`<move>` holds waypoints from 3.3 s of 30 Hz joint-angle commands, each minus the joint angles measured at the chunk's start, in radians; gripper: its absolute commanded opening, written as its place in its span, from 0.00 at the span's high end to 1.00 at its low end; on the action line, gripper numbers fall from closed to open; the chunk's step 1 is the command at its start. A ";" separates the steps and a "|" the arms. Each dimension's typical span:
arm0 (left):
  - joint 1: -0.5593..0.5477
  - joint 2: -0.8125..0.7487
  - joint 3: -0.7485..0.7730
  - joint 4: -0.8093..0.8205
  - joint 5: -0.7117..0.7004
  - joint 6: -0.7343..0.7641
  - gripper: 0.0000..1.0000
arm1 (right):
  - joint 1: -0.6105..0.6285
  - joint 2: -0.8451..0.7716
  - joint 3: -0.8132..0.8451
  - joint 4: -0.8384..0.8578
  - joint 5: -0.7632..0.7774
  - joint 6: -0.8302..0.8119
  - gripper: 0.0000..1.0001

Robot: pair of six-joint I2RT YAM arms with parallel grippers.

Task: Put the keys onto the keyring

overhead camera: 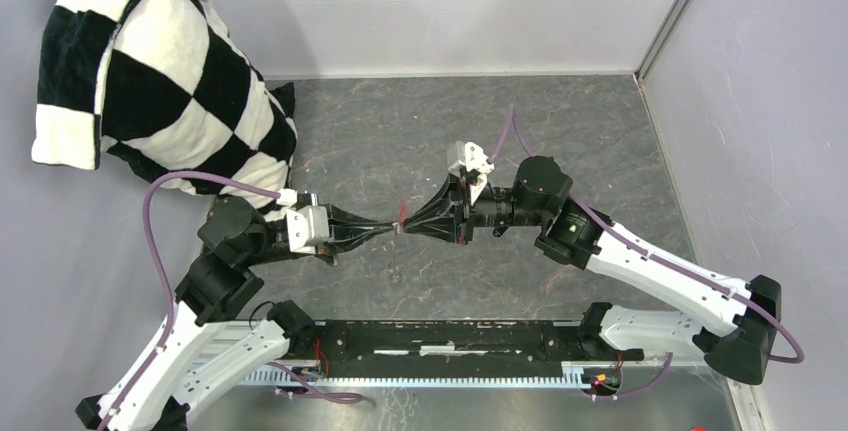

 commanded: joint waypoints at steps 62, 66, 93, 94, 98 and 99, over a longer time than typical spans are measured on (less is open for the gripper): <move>-0.001 0.135 0.120 -0.343 -0.032 0.389 0.67 | 0.043 0.194 0.485 -0.720 0.110 -0.441 0.99; -0.001 0.167 0.144 -0.360 -0.035 0.424 0.79 | 0.100 0.261 0.601 -0.869 0.199 -0.496 0.99; -0.001 0.159 0.098 -0.265 -0.016 0.361 0.98 | 0.174 0.200 0.531 -0.652 0.286 -0.384 0.76; -0.001 0.130 0.073 -0.217 -0.023 0.332 0.98 | 0.162 0.155 0.475 -0.590 0.281 -0.369 0.72; -0.001 0.059 0.026 -0.062 -0.004 0.195 0.98 | 0.082 0.006 0.305 -0.409 0.238 -0.307 0.64; -0.001 0.058 0.030 -0.049 0.010 0.163 0.98 | 0.063 -0.021 0.263 -0.366 0.226 -0.290 0.62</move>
